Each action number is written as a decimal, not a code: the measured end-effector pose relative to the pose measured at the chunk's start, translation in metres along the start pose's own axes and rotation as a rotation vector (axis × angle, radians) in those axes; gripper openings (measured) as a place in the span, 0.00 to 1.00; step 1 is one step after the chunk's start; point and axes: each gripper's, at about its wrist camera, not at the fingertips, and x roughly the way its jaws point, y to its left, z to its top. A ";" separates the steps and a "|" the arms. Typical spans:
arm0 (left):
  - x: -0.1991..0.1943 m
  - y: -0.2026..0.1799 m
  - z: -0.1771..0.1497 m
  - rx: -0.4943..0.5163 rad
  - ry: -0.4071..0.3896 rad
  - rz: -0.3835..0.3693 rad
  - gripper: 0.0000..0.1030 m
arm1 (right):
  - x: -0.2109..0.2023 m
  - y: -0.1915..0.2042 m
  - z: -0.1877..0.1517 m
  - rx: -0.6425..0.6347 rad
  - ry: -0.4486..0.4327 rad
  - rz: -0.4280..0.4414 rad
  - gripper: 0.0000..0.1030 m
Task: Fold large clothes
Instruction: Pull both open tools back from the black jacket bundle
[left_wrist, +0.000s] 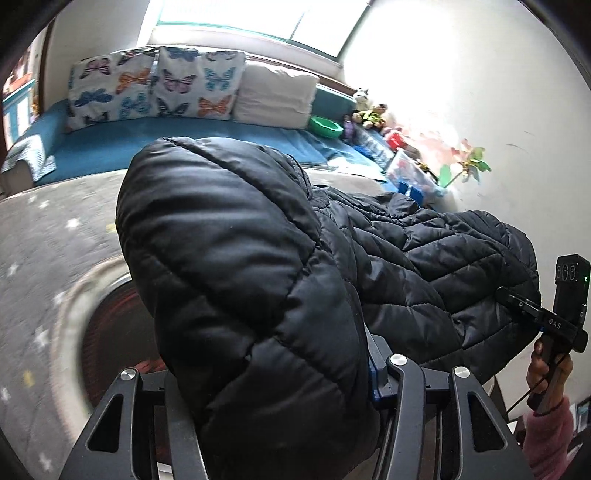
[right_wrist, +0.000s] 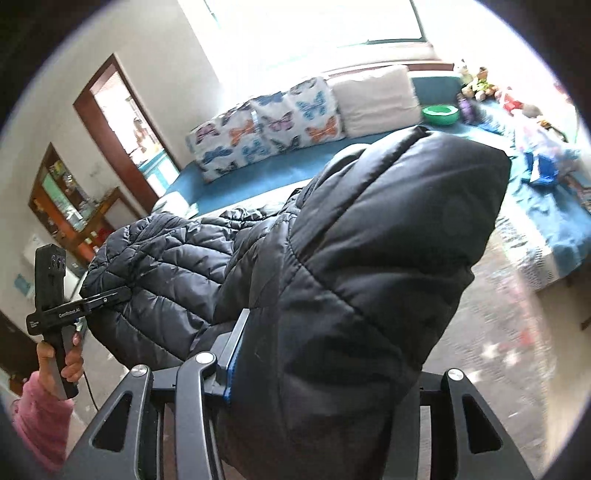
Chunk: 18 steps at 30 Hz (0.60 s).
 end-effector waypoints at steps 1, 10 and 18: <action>0.010 -0.007 0.004 0.004 0.003 -0.007 0.56 | -0.001 -0.006 0.002 -0.004 -0.010 -0.013 0.50; 0.107 -0.042 0.006 -0.001 0.096 0.015 0.68 | 0.027 -0.069 -0.029 0.132 0.045 0.002 0.57; 0.122 0.016 -0.001 -0.162 0.156 -0.057 0.86 | 0.019 -0.104 -0.048 0.263 0.083 0.054 0.73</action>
